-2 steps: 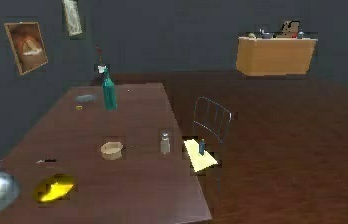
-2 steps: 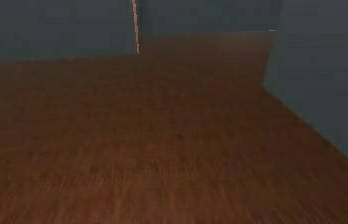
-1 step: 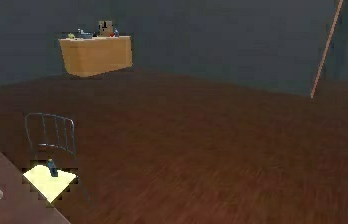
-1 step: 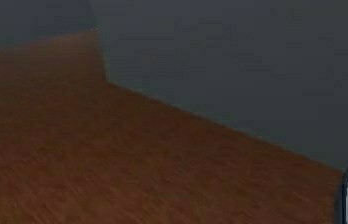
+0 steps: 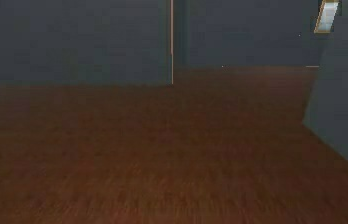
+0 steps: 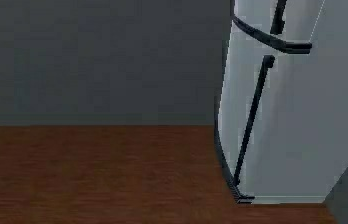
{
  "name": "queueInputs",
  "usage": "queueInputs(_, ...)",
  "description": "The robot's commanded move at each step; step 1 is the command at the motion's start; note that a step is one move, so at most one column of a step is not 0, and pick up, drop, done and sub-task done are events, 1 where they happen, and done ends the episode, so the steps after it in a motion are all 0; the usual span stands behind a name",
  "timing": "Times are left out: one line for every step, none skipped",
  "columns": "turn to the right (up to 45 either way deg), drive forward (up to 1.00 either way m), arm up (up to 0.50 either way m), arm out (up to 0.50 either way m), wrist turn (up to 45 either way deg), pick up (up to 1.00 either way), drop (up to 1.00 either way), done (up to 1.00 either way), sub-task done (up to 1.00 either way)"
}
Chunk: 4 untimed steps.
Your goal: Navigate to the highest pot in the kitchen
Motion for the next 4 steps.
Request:
queueInputs(0.0, 0.40, 0.00, 0.00, 0.0, 0.00, 0.00, 0.00, 0.00)
queueInputs(-42.0, 0.00, 0.00, 0.00, 0.0, 0.00, 0.00, 0.00, 0.00)
queueInputs(0.0, 0.45, 0.00, 0.00, 0.0, 0.00, 0.00, 0.00, 0.00)
queueInputs(-9.0, 0.00, 0.00, 0.00, 0.0, 0.00, 0.00, 0.00, 0.00)
